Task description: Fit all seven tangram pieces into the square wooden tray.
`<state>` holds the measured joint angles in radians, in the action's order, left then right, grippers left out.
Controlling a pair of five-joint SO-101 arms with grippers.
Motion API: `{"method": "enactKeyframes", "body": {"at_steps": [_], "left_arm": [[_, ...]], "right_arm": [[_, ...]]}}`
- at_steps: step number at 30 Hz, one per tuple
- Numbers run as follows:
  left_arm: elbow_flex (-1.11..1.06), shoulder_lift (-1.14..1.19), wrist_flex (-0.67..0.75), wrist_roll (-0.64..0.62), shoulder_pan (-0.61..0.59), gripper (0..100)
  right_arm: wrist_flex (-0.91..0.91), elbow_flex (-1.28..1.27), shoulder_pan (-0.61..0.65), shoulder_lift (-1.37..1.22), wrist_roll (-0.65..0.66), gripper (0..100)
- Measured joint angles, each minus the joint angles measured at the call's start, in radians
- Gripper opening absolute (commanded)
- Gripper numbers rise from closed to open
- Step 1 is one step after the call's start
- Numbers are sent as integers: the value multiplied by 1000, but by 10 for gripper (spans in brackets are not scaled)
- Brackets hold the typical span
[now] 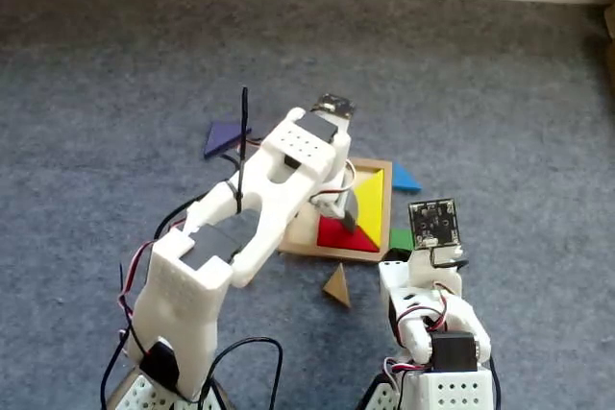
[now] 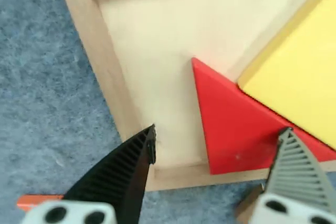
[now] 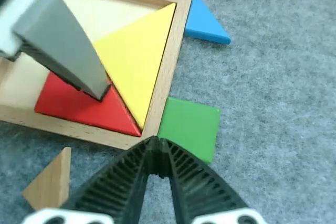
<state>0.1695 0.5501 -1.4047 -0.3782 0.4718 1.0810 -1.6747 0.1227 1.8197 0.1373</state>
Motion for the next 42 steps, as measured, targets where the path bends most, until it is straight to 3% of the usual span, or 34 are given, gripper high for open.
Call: {"method": "enactKeyframes", "body": {"at_steps": [17,31,42], "left_arm": [[-52,-46,2,-41,21,347],[-78,-57,2,-17,-58,347],[-86,-503,-166,-17,-64,347]], "right_arm": [[0,0,0,0,0,23],[0,0,0,0,0,23],[0,0,-11,0,0,26]]}}
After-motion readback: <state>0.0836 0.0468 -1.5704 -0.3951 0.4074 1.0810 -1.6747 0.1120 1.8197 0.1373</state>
